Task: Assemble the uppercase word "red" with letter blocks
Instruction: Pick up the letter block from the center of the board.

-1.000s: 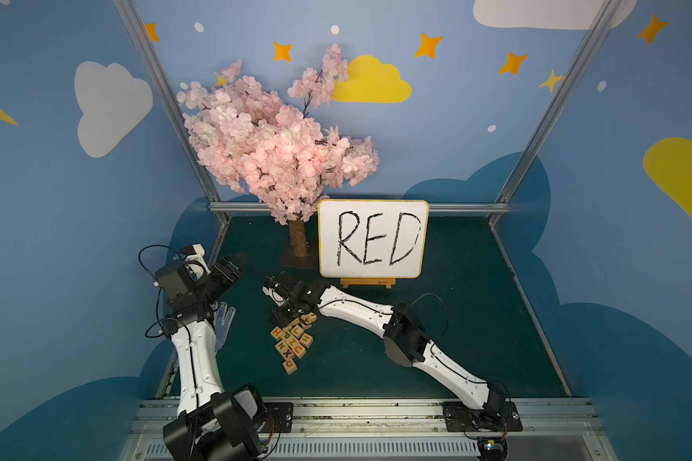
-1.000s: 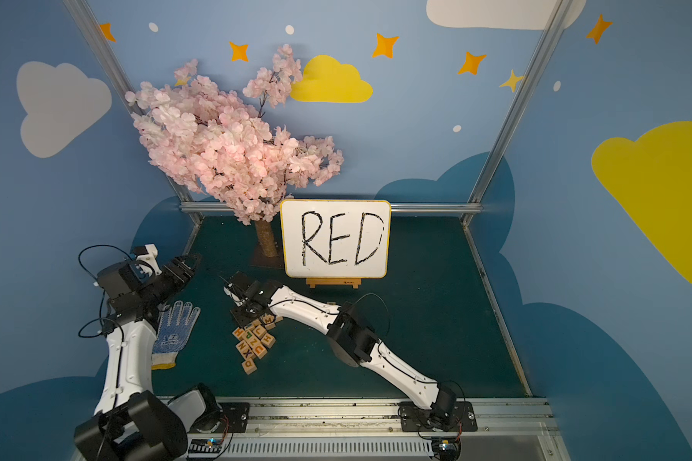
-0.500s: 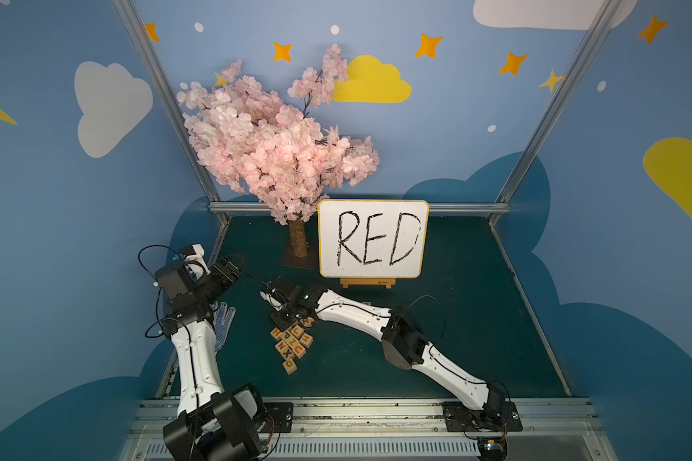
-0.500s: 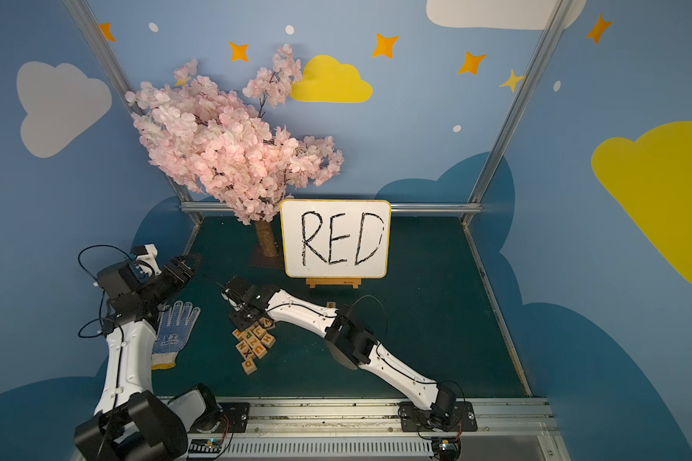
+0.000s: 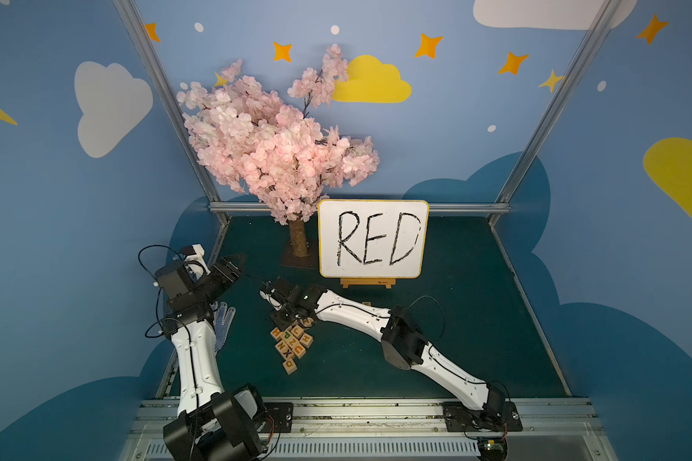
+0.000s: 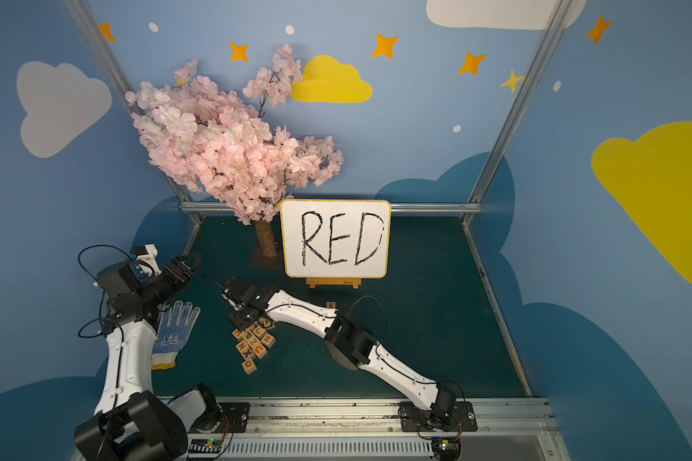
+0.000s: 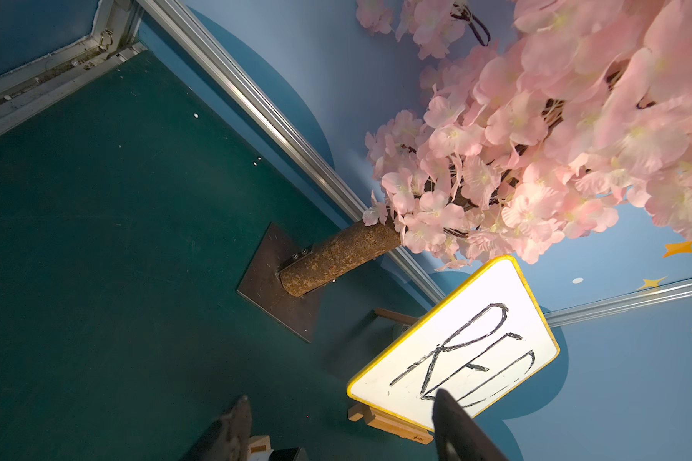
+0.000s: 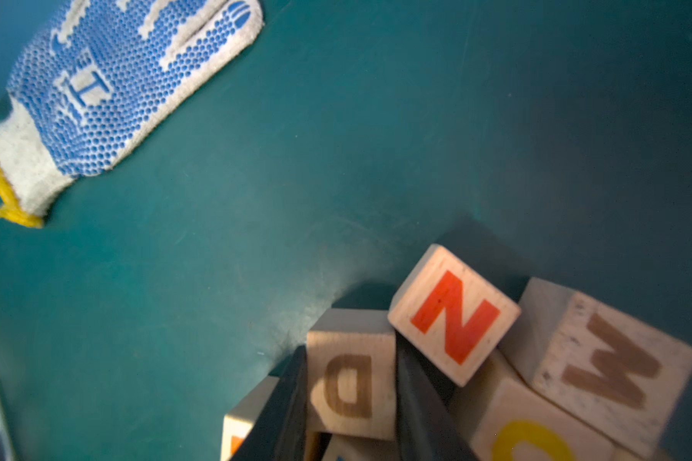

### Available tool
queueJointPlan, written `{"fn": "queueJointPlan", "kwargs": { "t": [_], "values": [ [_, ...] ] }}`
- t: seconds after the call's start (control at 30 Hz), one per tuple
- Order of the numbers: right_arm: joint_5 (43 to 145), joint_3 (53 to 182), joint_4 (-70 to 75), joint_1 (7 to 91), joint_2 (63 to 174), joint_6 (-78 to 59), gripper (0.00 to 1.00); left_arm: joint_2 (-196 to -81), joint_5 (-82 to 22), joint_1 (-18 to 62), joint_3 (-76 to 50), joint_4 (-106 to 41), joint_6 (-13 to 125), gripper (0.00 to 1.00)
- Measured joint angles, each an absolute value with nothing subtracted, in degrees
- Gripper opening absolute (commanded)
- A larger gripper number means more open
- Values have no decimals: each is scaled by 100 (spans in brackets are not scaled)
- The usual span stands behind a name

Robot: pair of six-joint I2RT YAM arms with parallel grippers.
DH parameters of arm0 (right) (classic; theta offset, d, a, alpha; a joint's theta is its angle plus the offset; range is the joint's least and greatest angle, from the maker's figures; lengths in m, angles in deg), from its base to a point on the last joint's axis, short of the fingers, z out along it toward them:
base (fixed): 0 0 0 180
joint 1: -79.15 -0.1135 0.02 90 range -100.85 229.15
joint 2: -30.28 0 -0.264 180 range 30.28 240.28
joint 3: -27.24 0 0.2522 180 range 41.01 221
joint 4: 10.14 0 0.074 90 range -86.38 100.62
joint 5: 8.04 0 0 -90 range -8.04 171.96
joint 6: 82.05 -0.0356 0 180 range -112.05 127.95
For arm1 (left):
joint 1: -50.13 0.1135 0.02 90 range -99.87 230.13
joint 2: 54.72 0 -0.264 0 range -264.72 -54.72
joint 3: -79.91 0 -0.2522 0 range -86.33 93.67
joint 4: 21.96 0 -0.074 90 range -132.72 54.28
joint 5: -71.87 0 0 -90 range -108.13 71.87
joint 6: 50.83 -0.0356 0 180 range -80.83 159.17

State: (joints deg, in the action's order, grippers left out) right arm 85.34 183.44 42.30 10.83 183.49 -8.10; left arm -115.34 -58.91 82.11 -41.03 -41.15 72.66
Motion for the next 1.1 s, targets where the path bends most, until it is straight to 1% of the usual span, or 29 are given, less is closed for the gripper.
{"fn": "queueJointPlan", "kwargs": {
  "t": [0.23,0.53,0.9,1.1],
  "values": [
    [8519,18344,4230,1083,18349,-828,18,-11534,-5891,8211,-4103,-4115,7266,71],
    [8525,18188,4236,1086,18226,-832,18,-11534,-5891,8214,-4103,-4115,7264,70],
    [8794,17347,3889,1247,17481,-911,18,-11534,-5888,8224,-4103,-4124,7238,70],
    [9026,16674,3519,1385,16919,-1075,18,-11534,-5880,8227,-4103,-4170,7179,71]
  ]
}}
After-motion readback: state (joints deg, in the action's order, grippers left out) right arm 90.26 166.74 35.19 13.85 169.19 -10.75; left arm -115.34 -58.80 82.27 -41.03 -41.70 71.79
